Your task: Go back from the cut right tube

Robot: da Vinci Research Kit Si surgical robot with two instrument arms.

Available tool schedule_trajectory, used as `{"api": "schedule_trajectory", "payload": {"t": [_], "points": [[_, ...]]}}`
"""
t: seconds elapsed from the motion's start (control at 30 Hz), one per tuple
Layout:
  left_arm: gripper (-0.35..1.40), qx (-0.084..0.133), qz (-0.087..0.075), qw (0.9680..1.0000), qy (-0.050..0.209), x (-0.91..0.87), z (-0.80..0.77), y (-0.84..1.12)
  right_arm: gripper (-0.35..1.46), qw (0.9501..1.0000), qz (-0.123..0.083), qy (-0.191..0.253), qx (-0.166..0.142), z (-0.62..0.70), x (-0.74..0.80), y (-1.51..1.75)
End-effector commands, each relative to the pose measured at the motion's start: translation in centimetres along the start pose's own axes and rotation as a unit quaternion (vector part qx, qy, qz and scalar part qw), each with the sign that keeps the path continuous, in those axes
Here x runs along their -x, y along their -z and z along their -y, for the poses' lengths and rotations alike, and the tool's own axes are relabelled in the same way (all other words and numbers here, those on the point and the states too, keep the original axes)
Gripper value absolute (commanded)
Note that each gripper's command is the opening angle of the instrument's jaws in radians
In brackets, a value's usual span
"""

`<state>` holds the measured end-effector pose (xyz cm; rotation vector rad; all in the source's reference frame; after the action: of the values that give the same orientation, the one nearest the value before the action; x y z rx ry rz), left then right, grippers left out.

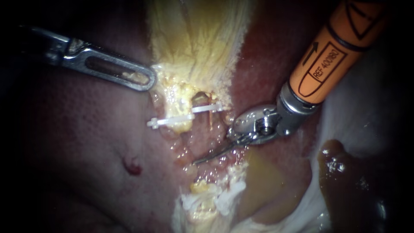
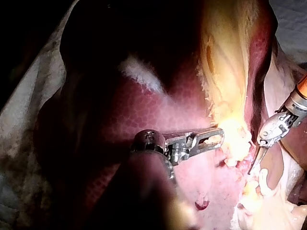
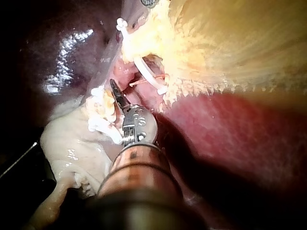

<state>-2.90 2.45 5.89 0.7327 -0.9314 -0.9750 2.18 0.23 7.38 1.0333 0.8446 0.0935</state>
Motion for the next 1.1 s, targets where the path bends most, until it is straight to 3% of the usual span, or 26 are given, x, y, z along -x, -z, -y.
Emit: {"api": "schedule_trajectory", "payload": {"t": [0.03,0.3,0.33,0.37,0.43,0.53,0.6,0.83,1.0,1.1], "points": [[-0.35,0.0,0.0,1.0,0.0,0.0,0.0,0.0,-0.35,1.0,-0.001,0.0,-0.001,0.0,0.0,0.0],[-0.35,0.0,0.0,1.0,0.0,0.0,0.0,0.0,-0.35,1.0,-0.005,-0.002,-0.003,0.05,0.01,0.01],[-0.35,0.0,0.0,1.0,0.0,0.0,-0.01,0.0,-0.27,0.9999,-0.011,-0.001,0.002,0.07,0.01,0.02],[-0.35,0.0,0.0,1.0,0.0,0.0,-0.01,0.0,0.07,0.9998,-0.015,-0.007,0.007,0.08,0.0,0.02],[-0.35,0.0,0.0,1.0,0.0,0.0,-0.01,0.0,0.57,0.9995,-0.028,-0.013,0.011,0.1,-0.03,0.03],[-0.35,0.0,0.0,1.0,0.0,0.0,-0.02,0.01,1.1,0.9984,-0.047,-0.019,0.025,0.13,-0.05,0.03],[-0.35,0.0,0.0,1.0,0.0,0.0,-0.02,0.01,1.23,0.9975,-0.057,-0.02,0.037,0.15,-0.06,0.02],[-0.35,0.0,0.0,1.0,0.0,0.0,-0.02,0.01,1.4,0.9961,-0.067,-0.025,0.053,0.15,-0.08,0.03],[-0.35,0.0,0.0,1.0,0.0,-0.01,-0.02,0.01,1.43,0.9872,-0.101,-0.036,0.118,0.25,-0.11,0.15],[-0.35,0.0,0.0,1.0,0.0,-0.01,-0.02,0.02,1.43,0.9814,-0.093,-0.029,0.165,0.37,-0.16,0.33]]}}
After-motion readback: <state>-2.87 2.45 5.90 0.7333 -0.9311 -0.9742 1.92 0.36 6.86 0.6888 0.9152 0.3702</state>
